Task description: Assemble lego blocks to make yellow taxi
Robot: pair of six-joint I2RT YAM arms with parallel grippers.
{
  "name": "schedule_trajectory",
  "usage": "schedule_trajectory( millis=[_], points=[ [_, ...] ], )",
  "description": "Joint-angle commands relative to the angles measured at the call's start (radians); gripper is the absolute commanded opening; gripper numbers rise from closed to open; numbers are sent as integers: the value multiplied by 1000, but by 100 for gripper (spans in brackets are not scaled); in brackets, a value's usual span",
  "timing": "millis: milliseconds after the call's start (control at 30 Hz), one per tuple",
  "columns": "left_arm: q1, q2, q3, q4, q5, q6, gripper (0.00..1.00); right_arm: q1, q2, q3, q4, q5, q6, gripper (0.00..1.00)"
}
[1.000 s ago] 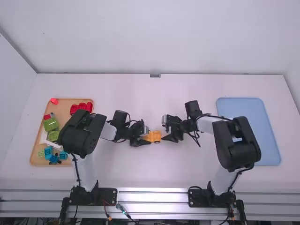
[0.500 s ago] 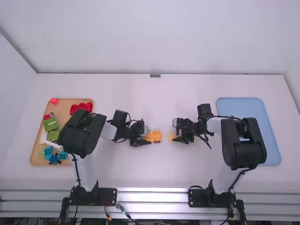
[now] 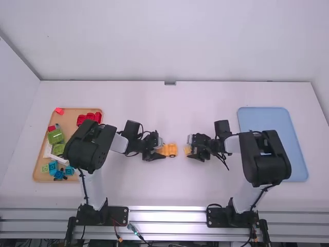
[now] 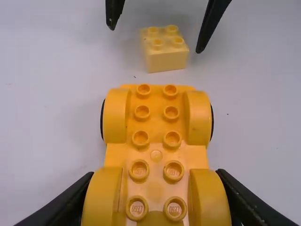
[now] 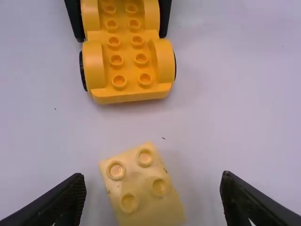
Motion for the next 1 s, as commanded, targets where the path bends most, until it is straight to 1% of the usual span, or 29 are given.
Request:
schedule_trajectory(
  millis=[0,33,133,200,233,267,333,433,467,533,633,733,867,967],
  points=[
    [-1,10,5,-21,1,6,59,9,6,18,4,-13,10,75],
    [1,10,5,-24,1,6,59,10,34,38,-2,-25,10,75],
    [-1,10,5,-23,1,6,59,-2,86,104,-86,-33,-15,74],
    [-1,10,7,-23,1,4,59,-23,101,152,-216,-89,-129,70],
    [-1,10,6,-22,1,2,59,-26,101,157,-235,-95,-148,70],
    [2,10,6,-18,1,0,59,-33,101,166,-278,-105,-197,64],
    [-1,10,6,-17,1,0,59,-45,102,171,-312,-111,-238,56],
    [-1,10,6,-17,2,-1,59,-42,102,167,-310,-110,-226,52],
    [-2,10,6,-17,2,-1,59,-40,102,165,-308,-110,-227,52],
    [2,10,6,-17,2,-1,59,-24,102,148,-280,-100,-216,53],
    [2,10,6,-20,2,-1,59,3,104,126,-199,-51,-127,53],
    [0,10,6,-21,2,-1,59,22,104,115,-157,-21,-84,53],
    [2,10,6,-21,2,-4,59,26,104,103,-137,2,-42,48],
    [0,10,6,-20,2,-4,59,20,104,101,-134,-5,-42,40]
  ],
)
